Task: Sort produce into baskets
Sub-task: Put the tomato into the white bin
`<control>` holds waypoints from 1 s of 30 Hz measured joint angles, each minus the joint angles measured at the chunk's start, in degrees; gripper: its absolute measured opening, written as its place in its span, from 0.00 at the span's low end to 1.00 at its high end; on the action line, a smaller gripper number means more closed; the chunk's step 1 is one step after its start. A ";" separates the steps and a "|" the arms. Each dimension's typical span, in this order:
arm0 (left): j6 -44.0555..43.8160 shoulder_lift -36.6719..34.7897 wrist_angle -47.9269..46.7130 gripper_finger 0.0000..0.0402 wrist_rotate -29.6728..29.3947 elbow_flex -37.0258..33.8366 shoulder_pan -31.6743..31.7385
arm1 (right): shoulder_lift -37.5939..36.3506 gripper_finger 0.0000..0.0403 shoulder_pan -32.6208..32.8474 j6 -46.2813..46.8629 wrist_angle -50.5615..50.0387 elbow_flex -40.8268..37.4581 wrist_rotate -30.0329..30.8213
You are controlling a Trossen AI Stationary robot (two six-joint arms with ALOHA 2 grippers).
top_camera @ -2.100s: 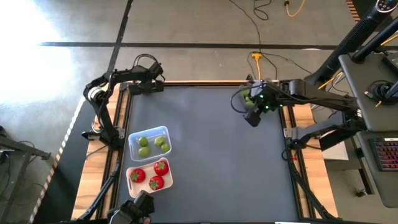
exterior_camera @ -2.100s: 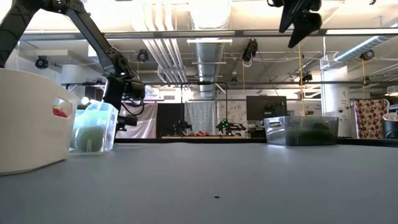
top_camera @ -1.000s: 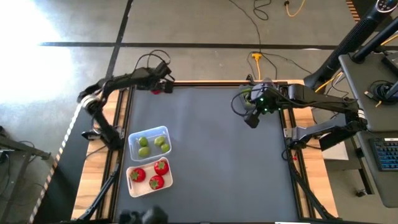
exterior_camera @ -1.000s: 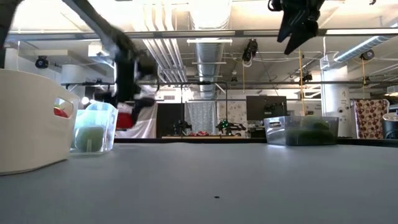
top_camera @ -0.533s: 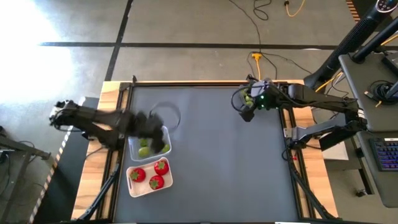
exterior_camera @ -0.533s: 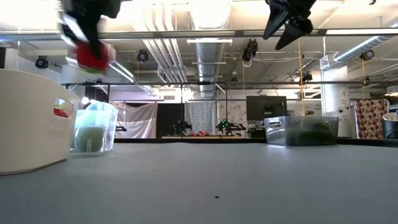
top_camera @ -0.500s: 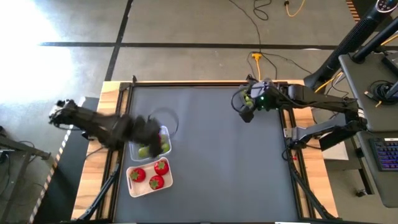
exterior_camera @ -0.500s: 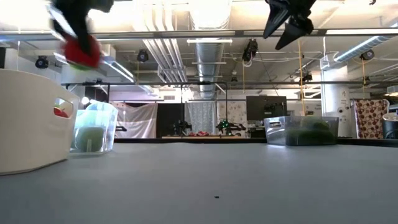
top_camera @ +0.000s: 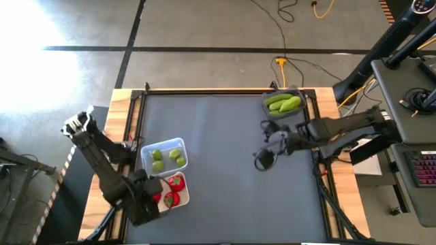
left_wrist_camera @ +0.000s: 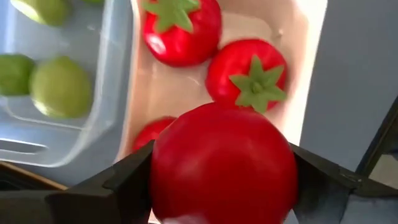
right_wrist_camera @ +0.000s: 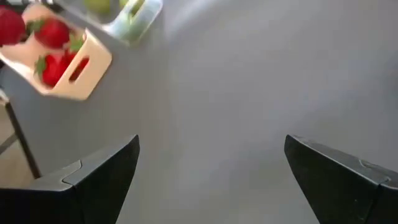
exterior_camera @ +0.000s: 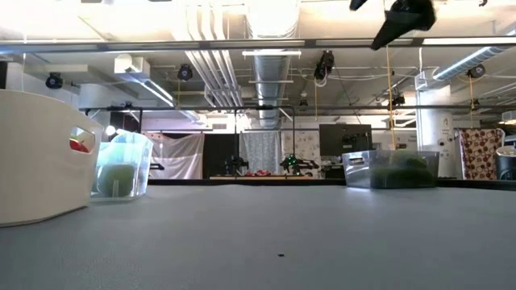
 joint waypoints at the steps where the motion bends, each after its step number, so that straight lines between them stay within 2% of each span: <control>1: -0.41 1.06 0.62 0.68 0.10 0.00 -0.47 | 0.83 0.98 1.46 1.44 -0.19 0.33 0.12; 5: -1.36 4.80 1.66 0.73 0.14 0.00 -0.67 | 4.68 0.98 5.40 5.26 -0.02 2.40 0.66; 9: -1.18 6.21 2.58 0.81 0.76 0.05 -0.67 | 8.68 0.98 7.10 5.59 -0.04 6.25 -0.02; 15: 5.97 5.25 1.69 0.90 1.21 3.83 -0.78 | 13.38 0.98 8.03 1.67 -2.21 13.88 -0.87; 21: 14.14 3.96 -5.44 0.91 -7.92 11.58 -0.65 | 15.85 0.98 7.38 -3.76 -3.04 20.85 -0.81; 25: 15.45 3.18 -3.96 0.90 -1.80 11.85 0.36 | 16.63 0.98 7.15 -6.48 -4.32 24.59 -0.78; 28: 14.28 3.15 -3.09 0.88 4.69 8.79 0.31 | 16.67 0.98 7.03 -7.92 -4.72 25.67 0.03; 30: 12.53 3.16 -0.76 0.85 6.55 5.79 0.36 | 16.67 0.98 7.05 -8.09 -5.14 25.78 0.82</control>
